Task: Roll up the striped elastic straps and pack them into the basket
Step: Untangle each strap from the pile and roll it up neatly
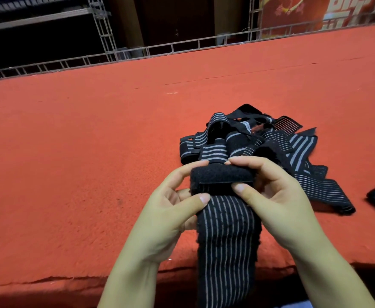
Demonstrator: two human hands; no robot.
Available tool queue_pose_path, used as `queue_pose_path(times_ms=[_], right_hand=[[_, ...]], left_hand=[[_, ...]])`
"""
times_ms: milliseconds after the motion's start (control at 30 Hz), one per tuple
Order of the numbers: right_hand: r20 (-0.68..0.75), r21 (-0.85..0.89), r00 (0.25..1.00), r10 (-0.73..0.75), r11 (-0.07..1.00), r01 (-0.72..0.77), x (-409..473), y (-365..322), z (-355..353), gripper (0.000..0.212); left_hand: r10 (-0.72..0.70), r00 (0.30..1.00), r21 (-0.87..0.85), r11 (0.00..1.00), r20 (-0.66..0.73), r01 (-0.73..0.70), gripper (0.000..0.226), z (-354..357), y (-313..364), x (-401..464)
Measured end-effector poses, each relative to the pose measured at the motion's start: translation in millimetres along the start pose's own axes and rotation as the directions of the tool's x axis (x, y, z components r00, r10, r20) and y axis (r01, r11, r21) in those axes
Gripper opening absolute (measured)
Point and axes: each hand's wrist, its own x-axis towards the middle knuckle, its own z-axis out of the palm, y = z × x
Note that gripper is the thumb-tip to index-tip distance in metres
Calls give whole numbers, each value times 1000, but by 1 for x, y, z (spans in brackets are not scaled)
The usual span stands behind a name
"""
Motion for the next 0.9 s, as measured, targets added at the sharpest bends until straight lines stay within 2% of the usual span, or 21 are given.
queue_pose_path(times_ms=[167, 267, 300, 400, 500, 533, 633, 700, 800, 900], right_hand=[[5, -75, 997, -81, 994, 82, -1, -2, 0, 33], [16, -51, 996, -89, 995, 89, 0, 0, -1, 32], [26, -27, 997, -72, 997, 72, 0, 0, -1, 34], [89, 69, 996, 18, 997, -24, 0, 0, -2, 36], [96, 296, 975, 198, 930, -218, 1, -3, -2, 34], [91, 319, 961, 262, 906, -277, 1, -2, -2, 33], [85, 160, 913, 400, 899, -409, 2, -2, 1, 29], [108, 94, 901, 419, 898, -429, 0, -1, 4, 26], [141, 141, 920, 365, 913, -384, -1, -4, 6, 20], [122, 210, 933, 338, 910, -357, 0, -8, 3, 35]], left_hand=[[-9, 999, -65, 998, 40, 12, 37, -4, -1, 0], [17, 999, -69, 997, 40, -14, 52, -3, -1, -1], [30, 999, -52, 998, 23, -29, 47, -2, -2, -1], [40, 998, -10, 999, -46, -40, 7, 2, -1, -2], [63, 996, 22, 998, -67, -61, 14, -3, -4, -1], [76, 994, 32, 997, -74, -73, 12, -4, -3, -1], [135, 990, 104, 986, -47, -130, 16, -7, -7, -1], [164, 986, 148, 977, -38, -157, 19, -8, -9, -1], [180, 983, 150, 974, -47, -171, 25, -8, -9, -1], [183, 982, 110, 978, -51, -177, 48, -4, -11, 0]])
